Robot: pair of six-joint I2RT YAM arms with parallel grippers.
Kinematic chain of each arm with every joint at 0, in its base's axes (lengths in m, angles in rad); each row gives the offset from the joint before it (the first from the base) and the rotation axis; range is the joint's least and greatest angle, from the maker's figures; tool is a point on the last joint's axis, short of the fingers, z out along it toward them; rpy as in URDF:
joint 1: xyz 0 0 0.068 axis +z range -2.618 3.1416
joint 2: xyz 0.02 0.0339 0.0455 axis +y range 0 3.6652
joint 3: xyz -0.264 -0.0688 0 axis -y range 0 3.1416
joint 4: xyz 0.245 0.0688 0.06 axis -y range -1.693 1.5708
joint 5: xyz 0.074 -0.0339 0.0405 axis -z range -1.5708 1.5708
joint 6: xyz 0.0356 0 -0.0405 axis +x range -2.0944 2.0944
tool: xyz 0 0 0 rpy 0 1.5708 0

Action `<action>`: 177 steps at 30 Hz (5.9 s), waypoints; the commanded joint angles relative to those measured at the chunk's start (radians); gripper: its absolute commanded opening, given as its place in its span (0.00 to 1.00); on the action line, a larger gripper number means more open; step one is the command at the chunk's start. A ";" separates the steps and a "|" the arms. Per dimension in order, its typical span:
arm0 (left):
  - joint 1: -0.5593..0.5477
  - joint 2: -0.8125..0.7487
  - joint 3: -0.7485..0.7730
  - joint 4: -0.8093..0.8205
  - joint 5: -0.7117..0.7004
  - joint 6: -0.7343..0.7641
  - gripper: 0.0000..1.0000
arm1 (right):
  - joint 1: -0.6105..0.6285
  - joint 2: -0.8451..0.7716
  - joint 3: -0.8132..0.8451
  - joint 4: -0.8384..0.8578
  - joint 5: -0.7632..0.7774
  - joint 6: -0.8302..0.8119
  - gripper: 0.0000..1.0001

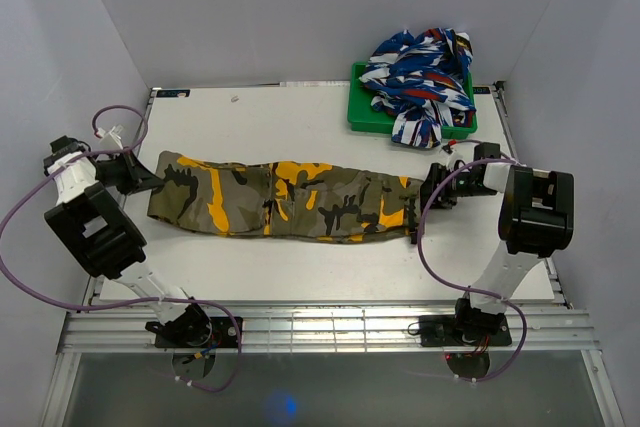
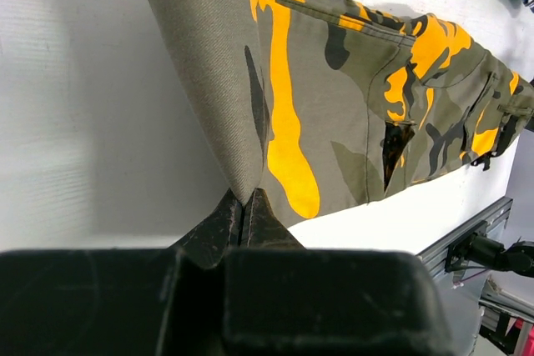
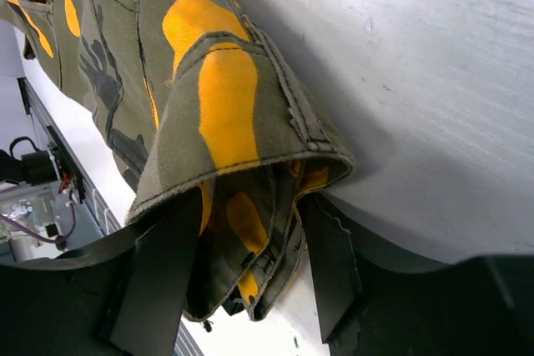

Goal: Fold and stack the trousers
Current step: Fold the trousers

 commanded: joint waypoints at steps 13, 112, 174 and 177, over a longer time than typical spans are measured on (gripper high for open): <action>-0.003 -0.026 0.065 0.001 0.056 -0.024 0.00 | -0.139 -0.194 0.013 -0.143 -0.005 -0.092 0.57; -1.523 0.406 0.412 0.720 -0.503 -1.172 0.00 | 0.127 -0.006 -0.095 0.139 0.334 0.105 0.08; -1.529 0.521 0.462 0.757 -0.532 -1.177 0.45 | 0.120 -0.153 0.026 -0.004 0.366 0.025 0.08; -1.521 0.491 0.501 0.739 -0.510 -1.128 0.57 | 0.094 -0.179 0.072 -0.094 0.365 -0.044 0.08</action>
